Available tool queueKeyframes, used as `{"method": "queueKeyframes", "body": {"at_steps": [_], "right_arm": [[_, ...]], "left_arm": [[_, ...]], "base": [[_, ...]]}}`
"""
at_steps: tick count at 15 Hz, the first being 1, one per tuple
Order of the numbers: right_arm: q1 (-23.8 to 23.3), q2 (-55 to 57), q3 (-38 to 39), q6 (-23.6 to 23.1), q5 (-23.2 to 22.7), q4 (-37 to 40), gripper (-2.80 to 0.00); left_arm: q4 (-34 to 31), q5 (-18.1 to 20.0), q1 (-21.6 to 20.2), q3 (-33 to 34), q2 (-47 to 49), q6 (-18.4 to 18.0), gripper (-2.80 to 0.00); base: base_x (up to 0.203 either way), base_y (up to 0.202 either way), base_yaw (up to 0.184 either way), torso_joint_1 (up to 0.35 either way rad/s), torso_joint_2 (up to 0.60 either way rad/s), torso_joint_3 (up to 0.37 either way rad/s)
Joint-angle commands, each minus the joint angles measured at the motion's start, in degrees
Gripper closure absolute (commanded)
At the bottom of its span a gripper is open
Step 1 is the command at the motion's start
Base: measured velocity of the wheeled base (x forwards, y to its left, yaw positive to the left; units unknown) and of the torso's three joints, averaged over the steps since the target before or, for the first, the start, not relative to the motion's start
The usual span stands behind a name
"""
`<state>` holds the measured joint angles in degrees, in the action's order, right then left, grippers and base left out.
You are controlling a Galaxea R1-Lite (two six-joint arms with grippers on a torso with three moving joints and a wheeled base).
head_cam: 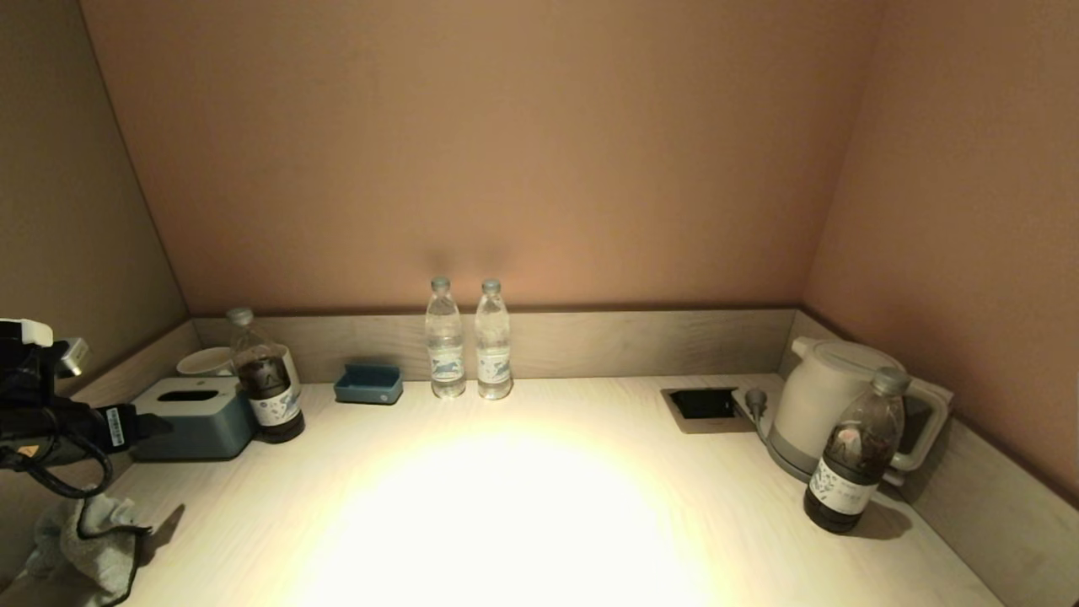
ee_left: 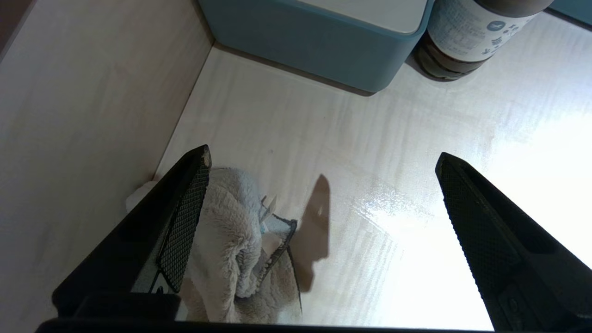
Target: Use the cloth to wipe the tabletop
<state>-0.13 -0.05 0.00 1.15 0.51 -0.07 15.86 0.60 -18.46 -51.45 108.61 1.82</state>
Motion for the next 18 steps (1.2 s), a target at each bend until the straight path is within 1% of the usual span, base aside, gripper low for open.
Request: {"method": "queueKeyframes", "body": {"at_steps": [1, 2, 3, 4, 5, 6, 8, 11, 13, 15, 16, 17, 18], "right_arm": [[-0.04, 0.05, 0.00, 0.00, 0.02, -0.01, 0.00], [-0.04, 0.05, 0.00, 0.00, 0.02, -0.01, 0.00], [-0.04, 0.05, 0.00, 0.00, 0.02, -0.01, 0.00], [-0.04, 0.05, 0.00, 0.00, 0.02, -0.01, 0.00], [0.05, 0.05, 0.00, 0.00, 0.02, -0.01, 0.00], [0.04, 0.05, 0.00, 0.00, 0.02, -0.01, 0.00], [0.05, 0.05, 0.00, 0.00, 0.02, -0.01, 0.00], [-0.04, 0.05, 0.00, 0.00, 0.02, -0.01, 0.00], [0.05, 0.05, 0.00, 0.00, 0.02, -0.01, 0.00], [0.05, 0.05, 0.00, 0.00, 0.02, -0.01, 0.00], [0.05, 0.05, 0.00, 0.00, 0.02, -0.01, 0.00], [-0.04, 0.05, 0.00, 0.00, 0.02, -0.01, 0.00], [-0.04, 0.05, 0.00, 0.00, 0.02, -0.01, 0.00]], "left_arm": [[0.59, 0.10, 0.00, 0.74, -0.42, 0.02, -0.85], [1.30, 0.20, 0.00, 1.04, -0.57, 0.02, 0.00], [1.90, 0.36, 0.00, 1.26, -0.68, 0.02, 0.00], [2.90, 1.96, 0.00, 2.06, -1.33, 0.09, 0.00], [3.28, 2.64, 0.00, 2.36, -1.64, 0.31, 0.00], [3.44, 4.04, 0.00, 2.69, -2.73, 1.24, 0.00], [3.48, 4.32, 0.09, 2.76, -2.79, 1.43, 0.00], [3.83, 7.66, 0.09, 3.28, -4.02, 1.61, 0.00], [5.32, 8.63, 0.09, 3.81, -4.54, 1.61, 0.00], [9.10, 8.98, 0.26, 5.39, -5.51, 1.61, 0.00], [9.10, 8.98, 0.26, 5.39, -5.51, 1.61, 0.00], [10.06, 9.99, 0.89, 5.96, -6.31, 2.47, 0.00], [10.74, 11.39, 1.96, 6.50, -8.77, 4.24, 0.00]], "base": [[0.000, 0.000, 0.000, 0.000, 0.00, 0.000], [0.000, 0.000, 0.000, 0.000, 0.00, 0.000], [0.000, 0.000, 0.000, 0.000, 0.00, 0.000], [0.000, 0.000, 0.000, 0.000, 0.00, 0.000], [0.000, 0.000, 0.000, 0.000, 0.00, 0.000], [0.000, 0.000, 0.000, 0.000, 0.00, 0.000], [0.000, 0.000, 0.000, 0.000, 0.00, 0.000], [0.000, 0.000, 0.000, 0.000, 0.00, 0.000], [0.000, 0.000, 0.000, 0.000, 0.00, 0.000], [0.000, 0.000, 0.000, 0.000, 0.00, 0.000], [0.000, 0.000, 0.000, 0.000, 0.00, 0.000], [0.000, 0.000, 0.000, 0.000, 0.00, 0.000], [0.000, 0.000, 0.000, 0.000, 0.00, 0.000]]}}
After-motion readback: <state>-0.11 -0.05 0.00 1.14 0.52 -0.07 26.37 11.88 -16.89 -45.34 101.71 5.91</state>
